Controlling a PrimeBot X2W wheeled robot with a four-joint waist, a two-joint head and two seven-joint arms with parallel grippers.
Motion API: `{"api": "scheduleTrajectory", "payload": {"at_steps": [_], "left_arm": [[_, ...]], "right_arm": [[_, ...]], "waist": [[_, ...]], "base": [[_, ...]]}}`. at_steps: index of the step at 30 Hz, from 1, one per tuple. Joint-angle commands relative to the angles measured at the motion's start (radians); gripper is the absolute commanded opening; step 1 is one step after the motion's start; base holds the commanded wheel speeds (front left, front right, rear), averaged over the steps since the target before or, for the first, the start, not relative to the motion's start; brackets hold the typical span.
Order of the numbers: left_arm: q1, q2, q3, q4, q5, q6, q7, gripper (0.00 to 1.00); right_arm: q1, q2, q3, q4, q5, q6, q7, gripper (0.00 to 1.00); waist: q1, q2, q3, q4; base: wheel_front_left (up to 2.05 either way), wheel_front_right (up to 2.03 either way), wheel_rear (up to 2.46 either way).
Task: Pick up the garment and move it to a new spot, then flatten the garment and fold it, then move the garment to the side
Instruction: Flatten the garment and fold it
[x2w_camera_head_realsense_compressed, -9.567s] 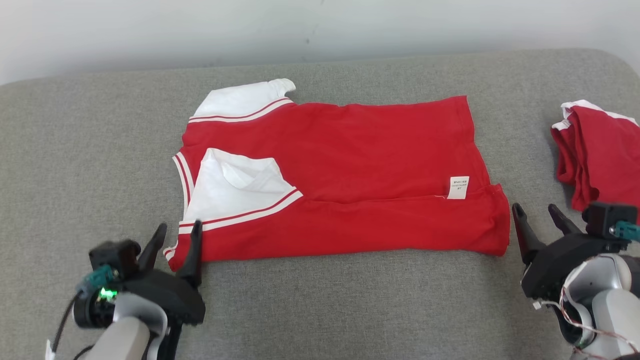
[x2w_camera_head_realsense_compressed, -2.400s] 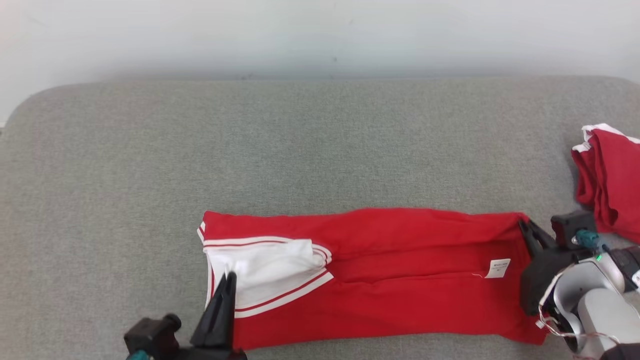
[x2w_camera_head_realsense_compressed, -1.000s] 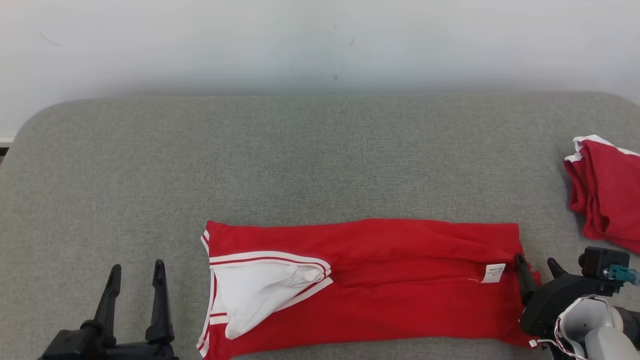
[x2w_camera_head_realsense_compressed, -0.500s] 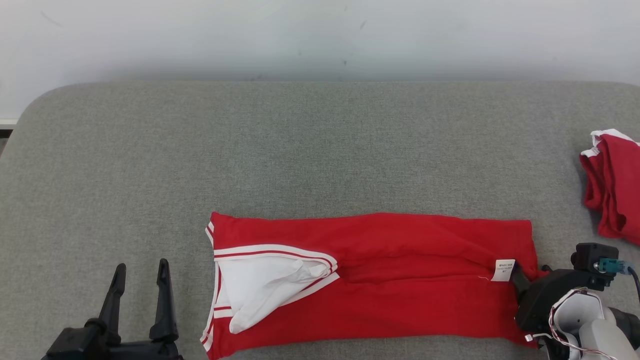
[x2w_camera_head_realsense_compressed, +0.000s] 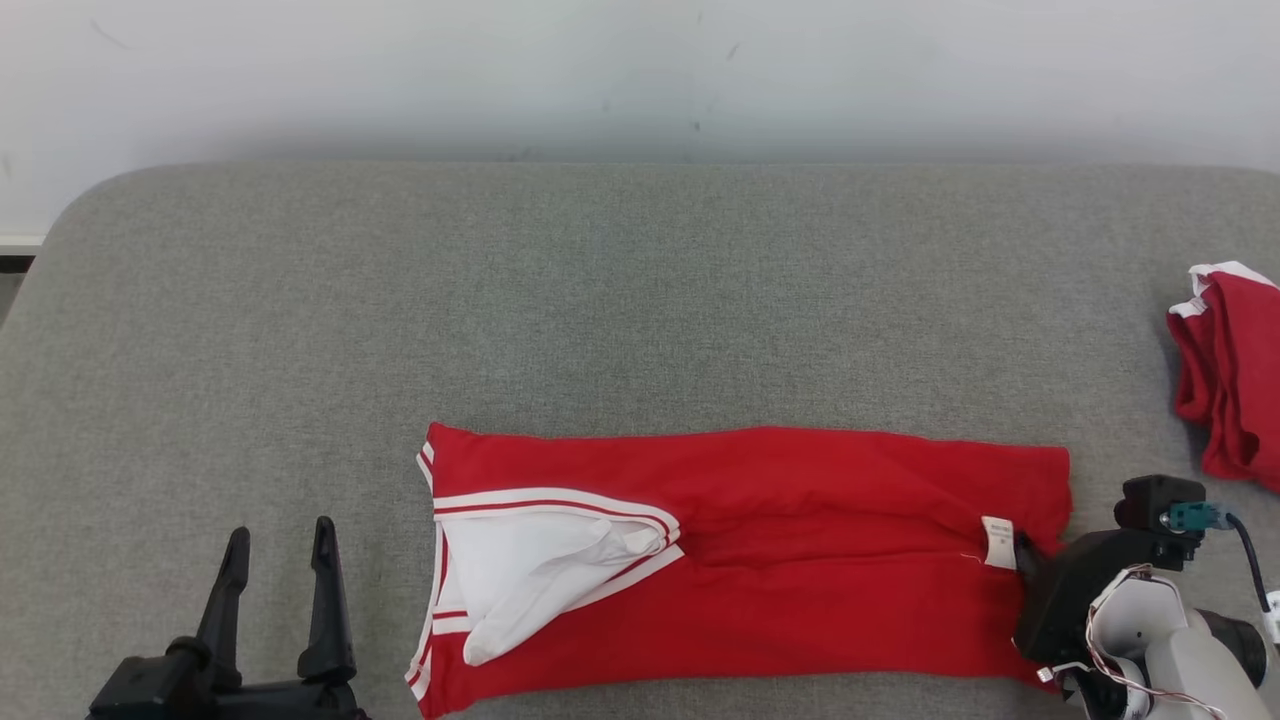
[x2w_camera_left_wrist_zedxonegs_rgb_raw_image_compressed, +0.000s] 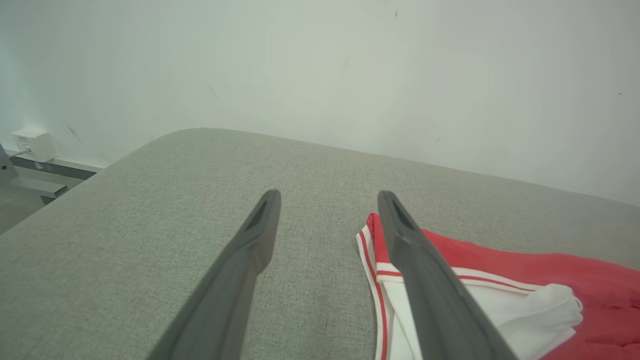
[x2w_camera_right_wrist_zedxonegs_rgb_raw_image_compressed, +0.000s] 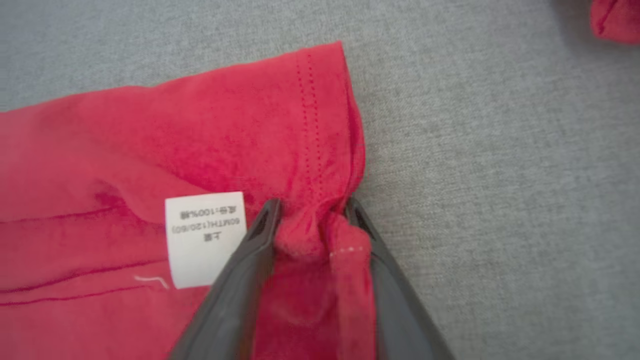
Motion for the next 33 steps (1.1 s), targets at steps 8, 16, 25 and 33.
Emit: {"api": "scheduleTrajectory", "payload": {"at_steps": [8,16,25,33], "left_arm": [[-0.006,-0.001,0.0,-0.006,0.006,0.009,-0.002,1.0],[0.02,-0.001,0.003,0.008,0.002,0.009,-0.002,1.0],[0.042,-0.001,-0.007,0.019,-0.004,0.009,-0.002,1.0],[0.044,-0.001,-0.008,0.028,0.001,0.009,-0.002,1.0]], "right_arm": [[0.025,-0.019,-0.05,-0.026,-0.042,0.003,-0.048,0.0],[0.047,-0.02,-0.194,-0.113,-0.144,0.003,-0.07,0.0],[0.102,-0.046,-0.302,-0.269,-0.216,0.003,-0.017,0.0],[0.142,-0.001,-0.265,-0.367,-0.187,0.003,0.054,0.0]], "waist": [[0.0,0.0,-0.009,-0.008],[0.0,0.0,-0.037,-0.043],[0.0,0.0,-0.074,-0.067],[0.0,0.0,-0.091,-0.077]], "base": [[0.0,0.0,0.0],[0.0,0.0,0.0],[0.0,0.0,0.0],[0.0,0.0,0.0]]}}
